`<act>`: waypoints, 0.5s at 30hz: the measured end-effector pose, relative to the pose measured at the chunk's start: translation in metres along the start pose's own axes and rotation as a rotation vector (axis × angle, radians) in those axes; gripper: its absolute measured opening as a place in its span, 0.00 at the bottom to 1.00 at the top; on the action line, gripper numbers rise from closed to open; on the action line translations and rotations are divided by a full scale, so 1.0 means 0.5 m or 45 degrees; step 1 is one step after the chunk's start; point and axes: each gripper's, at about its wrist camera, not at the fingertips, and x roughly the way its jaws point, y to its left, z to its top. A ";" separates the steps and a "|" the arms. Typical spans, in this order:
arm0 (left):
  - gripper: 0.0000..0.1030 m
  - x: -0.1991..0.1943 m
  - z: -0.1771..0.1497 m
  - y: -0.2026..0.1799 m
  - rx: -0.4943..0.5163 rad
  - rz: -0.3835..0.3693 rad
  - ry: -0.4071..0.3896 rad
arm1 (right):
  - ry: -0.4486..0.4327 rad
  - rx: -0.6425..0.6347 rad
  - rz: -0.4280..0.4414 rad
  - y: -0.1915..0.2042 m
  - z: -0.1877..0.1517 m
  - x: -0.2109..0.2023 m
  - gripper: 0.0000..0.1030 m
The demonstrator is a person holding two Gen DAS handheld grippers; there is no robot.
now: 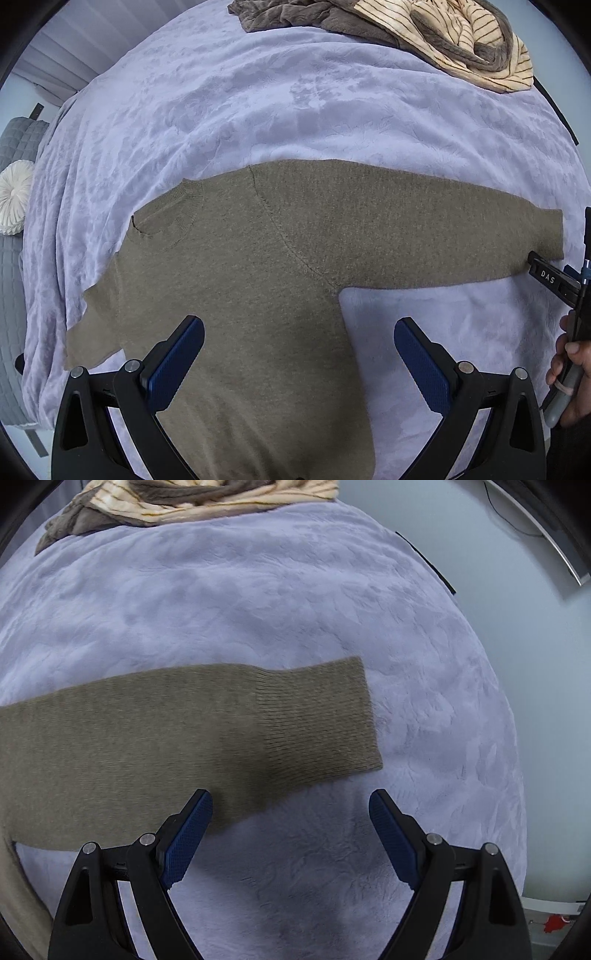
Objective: Fold small clothes
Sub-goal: 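Move the right gripper to the cuff of the sleeve and grasp it, then lift the sleeve cuff with the right gripper off the bed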
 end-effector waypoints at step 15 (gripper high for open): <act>1.00 -0.021 -0.035 0.065 -0.064 0.032 0.003 | -0.166 0.189 0.533 -0.037 0.035 0.049 0.23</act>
